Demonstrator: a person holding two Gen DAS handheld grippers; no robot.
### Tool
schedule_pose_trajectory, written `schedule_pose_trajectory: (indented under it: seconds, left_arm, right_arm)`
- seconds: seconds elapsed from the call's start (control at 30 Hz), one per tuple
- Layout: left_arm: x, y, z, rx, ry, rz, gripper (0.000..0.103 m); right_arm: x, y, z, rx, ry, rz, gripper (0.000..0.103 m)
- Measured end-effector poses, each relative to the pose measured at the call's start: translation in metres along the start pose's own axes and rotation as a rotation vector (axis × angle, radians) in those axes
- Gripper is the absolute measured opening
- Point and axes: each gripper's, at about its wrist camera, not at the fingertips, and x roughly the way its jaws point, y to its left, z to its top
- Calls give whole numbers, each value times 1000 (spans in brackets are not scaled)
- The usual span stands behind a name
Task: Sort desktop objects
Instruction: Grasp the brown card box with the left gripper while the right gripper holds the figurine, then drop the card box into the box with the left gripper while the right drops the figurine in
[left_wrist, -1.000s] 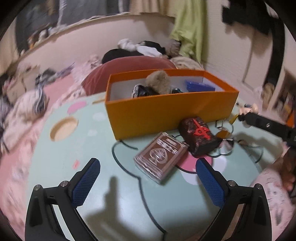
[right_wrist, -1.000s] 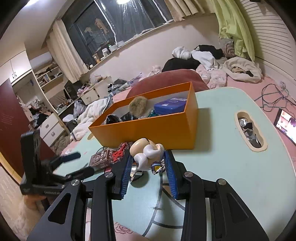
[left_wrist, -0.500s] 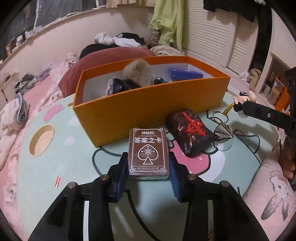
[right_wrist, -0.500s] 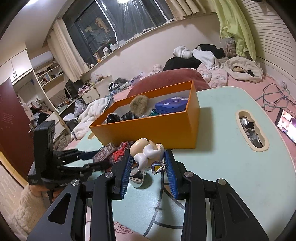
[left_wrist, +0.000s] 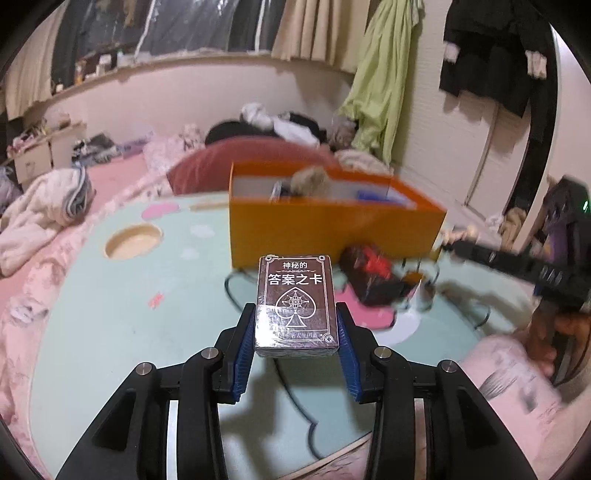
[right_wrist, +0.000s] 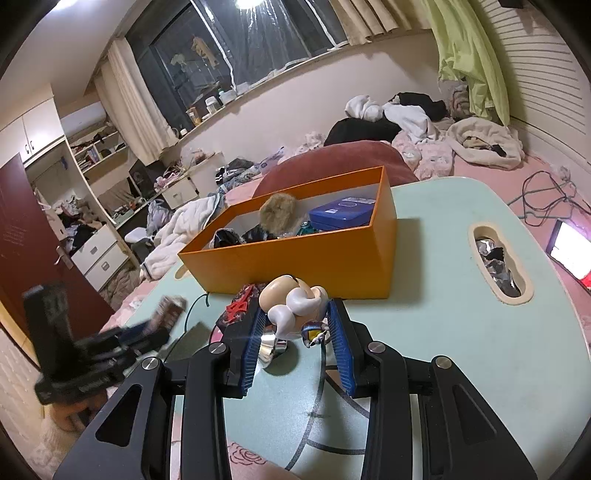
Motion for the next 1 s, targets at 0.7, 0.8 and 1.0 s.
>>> schedule_pose_trajectory:
  seconds: [0.7, 0.8, 1.0]
  left_arm:
    - [91, 6, 110, -96, 22, 62, 98]
    - [96, 1, 95, -51, 18, 70, 98]
    - [83, 3, 97, -42, -20, 62, 98]
  right_arm:
    - [94, 8, 89, -71, 117, -202, 68]
    - [87, 20, 80, -168, 89, -261, 70]
    - [75, 25, 80, -209, 84, -287, 71]
